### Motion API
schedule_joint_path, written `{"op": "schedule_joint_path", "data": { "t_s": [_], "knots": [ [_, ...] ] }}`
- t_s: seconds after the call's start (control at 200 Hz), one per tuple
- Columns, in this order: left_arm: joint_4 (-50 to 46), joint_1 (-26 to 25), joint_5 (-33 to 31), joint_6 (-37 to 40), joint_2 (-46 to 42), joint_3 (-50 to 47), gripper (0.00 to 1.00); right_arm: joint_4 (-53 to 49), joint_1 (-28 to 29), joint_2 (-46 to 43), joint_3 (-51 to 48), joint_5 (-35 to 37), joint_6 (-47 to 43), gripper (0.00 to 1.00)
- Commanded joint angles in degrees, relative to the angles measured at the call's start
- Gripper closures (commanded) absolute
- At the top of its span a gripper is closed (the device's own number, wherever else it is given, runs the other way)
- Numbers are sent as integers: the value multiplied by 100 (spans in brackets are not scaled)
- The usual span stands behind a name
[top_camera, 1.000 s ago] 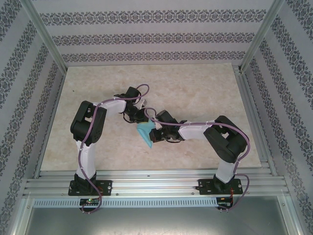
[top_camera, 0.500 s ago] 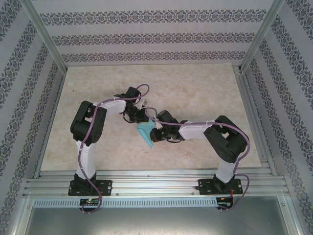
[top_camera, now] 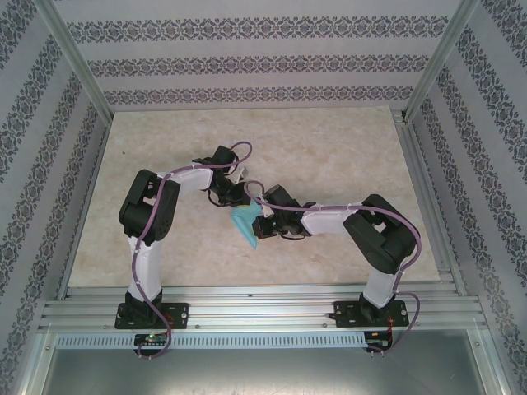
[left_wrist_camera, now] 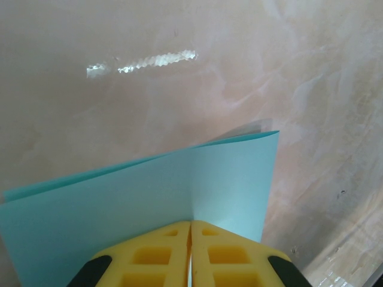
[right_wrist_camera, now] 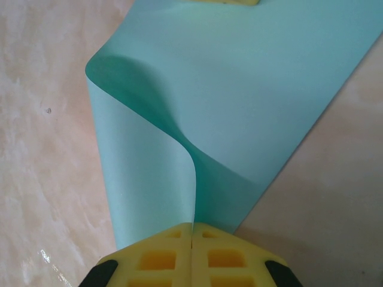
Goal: Fold a paper plane with a square sheet of paper (fold left side to right side)
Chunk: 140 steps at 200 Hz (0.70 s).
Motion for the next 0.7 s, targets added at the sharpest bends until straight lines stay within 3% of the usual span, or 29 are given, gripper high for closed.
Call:
{"op": "schedule_joint_path", "data": {
  "t_s": [0.0,0.694],
  "knots": [
    [-202,-110,-363,137,354,-70,91,31,-83,-173,-65,168,62,100],
    [-187,-119,-349,142,345,-70,91,62,-18,91,-57,27,82,100]
  ]
}}
